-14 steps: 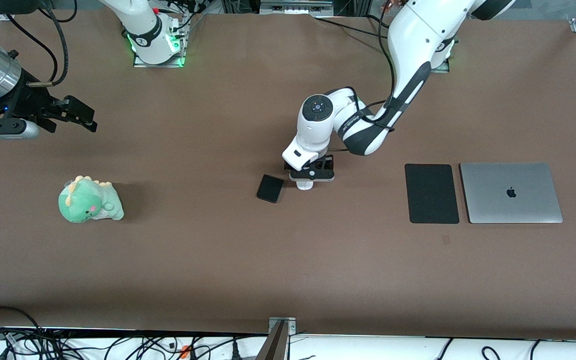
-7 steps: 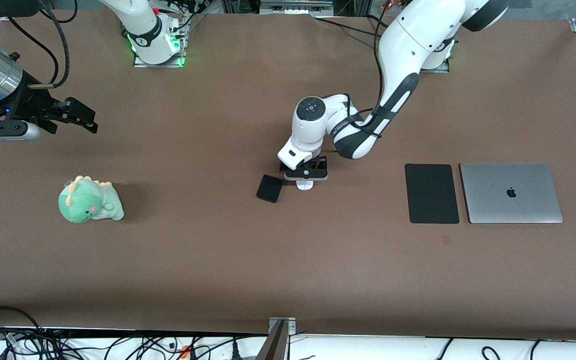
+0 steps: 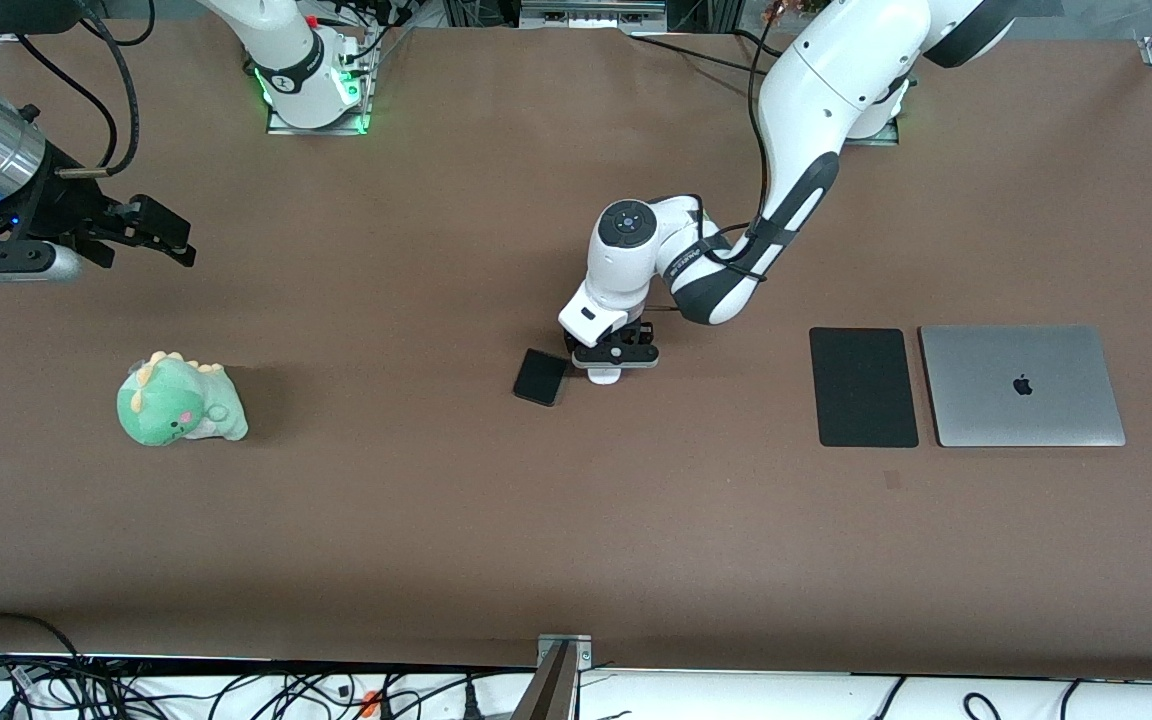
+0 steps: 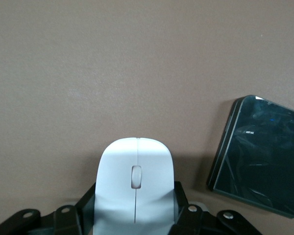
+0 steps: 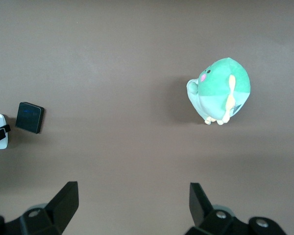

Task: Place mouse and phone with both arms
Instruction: 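Lower the left gripper and grasp the white mouse, then carry the mouse onto the mouse pad while the right gripper reaches the phone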

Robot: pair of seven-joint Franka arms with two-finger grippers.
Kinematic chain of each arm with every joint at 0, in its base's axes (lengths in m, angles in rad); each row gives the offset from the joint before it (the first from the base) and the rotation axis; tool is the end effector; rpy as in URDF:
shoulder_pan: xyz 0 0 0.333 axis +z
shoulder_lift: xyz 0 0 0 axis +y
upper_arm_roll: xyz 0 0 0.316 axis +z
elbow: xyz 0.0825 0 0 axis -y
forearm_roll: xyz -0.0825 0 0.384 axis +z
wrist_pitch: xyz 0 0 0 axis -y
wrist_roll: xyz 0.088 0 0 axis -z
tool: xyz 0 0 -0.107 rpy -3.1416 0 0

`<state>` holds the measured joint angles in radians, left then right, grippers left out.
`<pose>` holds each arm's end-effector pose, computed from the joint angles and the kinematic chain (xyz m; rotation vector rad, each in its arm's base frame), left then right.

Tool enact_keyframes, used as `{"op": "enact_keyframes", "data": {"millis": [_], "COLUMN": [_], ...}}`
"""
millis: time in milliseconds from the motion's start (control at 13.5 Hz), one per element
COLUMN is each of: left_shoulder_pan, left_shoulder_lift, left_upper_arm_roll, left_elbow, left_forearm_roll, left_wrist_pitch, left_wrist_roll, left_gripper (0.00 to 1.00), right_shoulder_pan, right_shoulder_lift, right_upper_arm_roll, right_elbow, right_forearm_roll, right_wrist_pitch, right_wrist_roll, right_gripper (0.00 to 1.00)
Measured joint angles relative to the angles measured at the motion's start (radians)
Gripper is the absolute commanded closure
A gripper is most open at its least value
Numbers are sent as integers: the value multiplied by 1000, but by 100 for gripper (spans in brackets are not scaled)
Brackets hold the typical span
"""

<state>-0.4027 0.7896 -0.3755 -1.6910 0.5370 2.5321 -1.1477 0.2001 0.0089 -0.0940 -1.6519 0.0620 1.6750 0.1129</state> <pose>0.5026 -0.4636 0.1729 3.0638 0.0974 0.2120 0.5609 0.0660 0.5904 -3.0795 0.0197 -0.0116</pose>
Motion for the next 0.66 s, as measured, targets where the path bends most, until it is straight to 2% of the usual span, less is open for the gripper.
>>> {"op": "enact_keyframes", "data": {"millis": [295, 517, 665], "left_shoulder_pan": [27, 87, 159], "left_shoulder_lift": [-72, -183, -260], "left_upper_arm_roll": [-8, -15, -16], "left_elbow": [37, 45, 47], "left_forearm_roll": [-7, -104, -165], "left_wrist_pitch": [-171, -315, -386], "left_wrist_roll": [38, 193, 320], "left_gripper": [68, 68, 66], "right_shoulder_pan": [1, 6, 29], "right_shoulder_lift": [3, 30, 70], "right_upper_arm_roll": [1, 8, 15], "right_elbow": [0, 1, 4], "right_forearm_roll": [0, 1, 1], "right_wrist_pitch": [0, 13, 45], "right_wrist_roll": [0, 10, 88], "right_gripper": [0, 0, 0]}}
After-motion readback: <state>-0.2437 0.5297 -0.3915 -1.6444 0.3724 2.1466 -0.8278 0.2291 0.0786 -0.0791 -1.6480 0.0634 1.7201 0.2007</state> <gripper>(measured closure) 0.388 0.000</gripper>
